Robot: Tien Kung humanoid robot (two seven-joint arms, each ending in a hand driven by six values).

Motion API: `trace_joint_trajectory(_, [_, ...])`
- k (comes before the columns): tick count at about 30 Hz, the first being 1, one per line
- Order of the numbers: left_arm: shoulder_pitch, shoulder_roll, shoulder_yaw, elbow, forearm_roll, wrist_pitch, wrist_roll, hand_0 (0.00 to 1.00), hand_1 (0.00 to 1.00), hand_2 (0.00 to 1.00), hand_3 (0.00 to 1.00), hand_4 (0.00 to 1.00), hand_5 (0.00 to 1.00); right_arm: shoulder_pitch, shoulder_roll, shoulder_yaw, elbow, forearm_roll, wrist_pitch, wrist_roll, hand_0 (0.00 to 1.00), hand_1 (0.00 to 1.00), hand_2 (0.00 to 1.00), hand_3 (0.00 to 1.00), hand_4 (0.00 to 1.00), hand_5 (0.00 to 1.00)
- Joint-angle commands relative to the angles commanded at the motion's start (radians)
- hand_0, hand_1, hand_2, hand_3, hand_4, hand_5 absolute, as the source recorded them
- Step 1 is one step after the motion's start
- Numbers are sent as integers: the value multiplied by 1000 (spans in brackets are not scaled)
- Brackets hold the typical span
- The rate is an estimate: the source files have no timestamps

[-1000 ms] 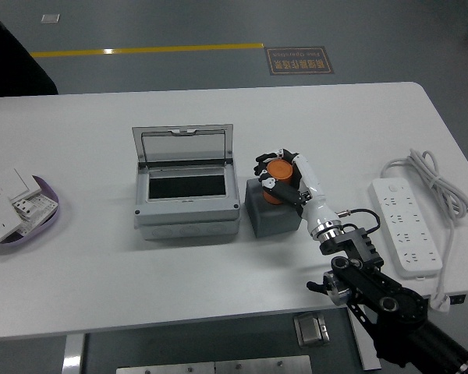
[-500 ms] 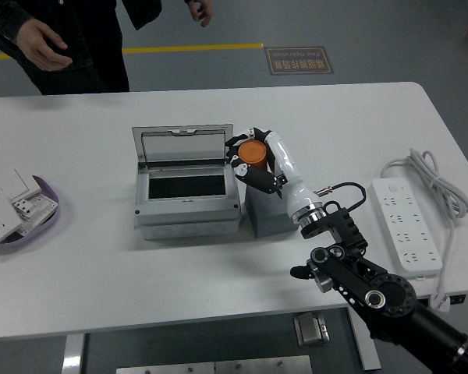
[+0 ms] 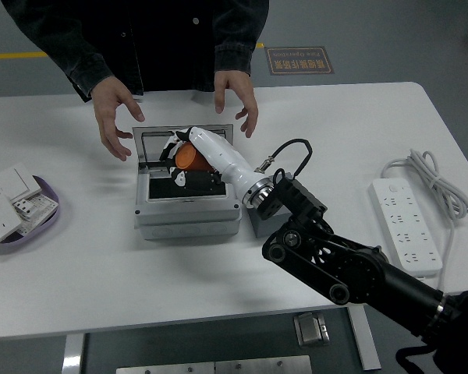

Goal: Pick up the cylinder from the cube,place it in the box,flap close box

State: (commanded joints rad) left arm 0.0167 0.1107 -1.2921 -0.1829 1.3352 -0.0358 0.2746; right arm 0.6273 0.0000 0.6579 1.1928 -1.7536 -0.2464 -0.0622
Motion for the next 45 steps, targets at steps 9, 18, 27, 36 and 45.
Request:
trace_joint_trajectory(9, [-4,5,-9,-1,11,-3,3,599,580,557,601,663,270,51,0,-61,-54,-174,54,-138,5,241,317,266,2,2])
trace_joint_trajectory(18, [-4,7,-15,-1,19,-5,6,599,579,557,602,666,276,64,0,-100,-79,-92,49,-117,290,471,482,419,2,2])
trace_joint_trajectory(27, [-6,7,-18,0,25,-7,5,599,579,558,602,666,278,70,0,-106,-92,-79,70,-91,621,584,562,529,2,2])
trace_joint_trajectory(36, [-9,9,-16,1,27,-7,3,599,581,558,604,667,281,72,0,-110,-109,-152,92,-116,842,732,708,701,502,85])
trace_joint_trajectory(45, [-10,6,-9,3,23,-8,0,599,580,558,604,668,281,70,0,-109,-111,-161,98,-112,870,756,743,778,608,33])
